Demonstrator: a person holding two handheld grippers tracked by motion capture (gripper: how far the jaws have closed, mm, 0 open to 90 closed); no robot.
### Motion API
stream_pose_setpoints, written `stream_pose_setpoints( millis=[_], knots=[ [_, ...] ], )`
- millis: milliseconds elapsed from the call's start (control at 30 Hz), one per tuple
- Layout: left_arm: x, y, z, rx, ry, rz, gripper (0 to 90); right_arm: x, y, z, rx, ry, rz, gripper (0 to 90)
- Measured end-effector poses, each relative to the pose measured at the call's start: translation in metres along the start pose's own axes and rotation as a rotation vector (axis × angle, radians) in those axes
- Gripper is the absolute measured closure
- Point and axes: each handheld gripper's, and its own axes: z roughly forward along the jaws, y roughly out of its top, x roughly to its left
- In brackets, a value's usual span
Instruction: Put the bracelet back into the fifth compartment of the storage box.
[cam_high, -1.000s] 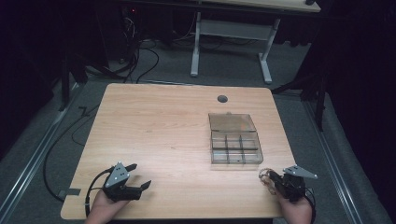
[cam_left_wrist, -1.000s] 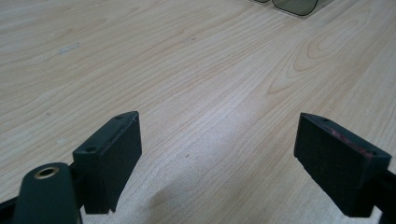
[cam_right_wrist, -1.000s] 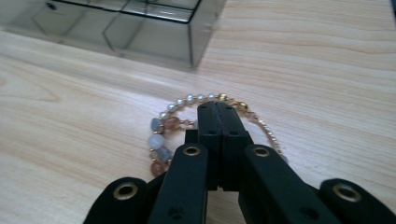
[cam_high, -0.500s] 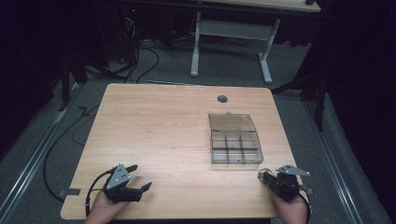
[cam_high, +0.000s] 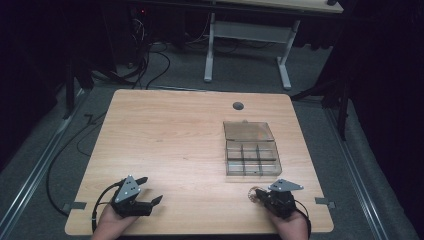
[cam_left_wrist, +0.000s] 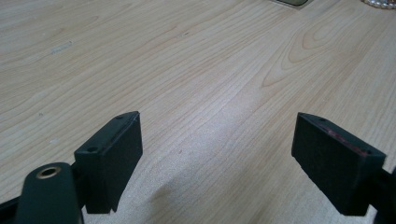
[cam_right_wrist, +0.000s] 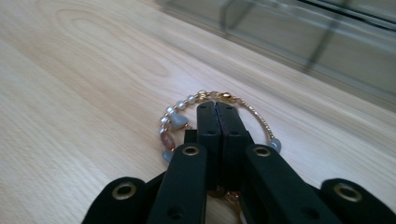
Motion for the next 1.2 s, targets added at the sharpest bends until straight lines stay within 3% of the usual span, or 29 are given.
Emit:
stream_pose_setpoints(
  millis=[67,167,267,367,467,533,767,867,933,1100,1200],
  knots=[
    [0.0,0.0,0.0,0.001,-0.001,0.0,17.0,0.006,0.003,0.004,-0.002,0.022,-0.011,89.0],
    [0.0,0.0,0.0,0.001,-0.001,-0.001,17.0,0.009,0.006,0.002,-0.009,0.005,-0.034,86.6],
    [0.0,0.0,0.0,0.001,-0.001,0.001,17.1,-0.006,0.001,-0.017,-0.053,-0.036,0.03,84.9],
    [0.0,0.0,0.0,0.002,-0.002,0.001,17.1,-0.022,-0.011,-0.03,-0.058,-0.063,0.092,83.3],
    [0.0,0.0,0.0,0.003,-0.004,0.002,17.2,-0.029,-0.02,-0.036,-0.057,-0.072,0.128,81.4],
    [0.0,0.0,0.0,0.006,-0.006,0.001,17.3,-0.034,-0.029,-0.041,-0.062,-0.053,0.166,78.9],
    [0.0,0.0,0.0,0.007,-0.003,0.002,17.4,-0.025,-0.029,-0.03,-0.023,-0.046,0.137,76.3],
    [0.0,0.0,0.0,0.01,-0.005,0.002,17.5,-0.023,-0.027,-0.029,-0.013,-0.066,0.112,84.0],
    [0.0,0.0,0.0,0.01,-0.005,0.003,17.6,-0.022,-0.026,-0.029,-0.008,-0.076,0.101,84.4],
    [-0.001,0.0,0.001,0.012,-0.004,0.004,17.6,-0.022,-0.024,-0.032,-0.031,-0.084,0.108,84.5],
    [0.0,0.0,0.001,0.014,-0.003,0.003,17.7,-0.019,-0.011,-0.041,-0.089,-0.087,0.092,84.5]
  ],
)
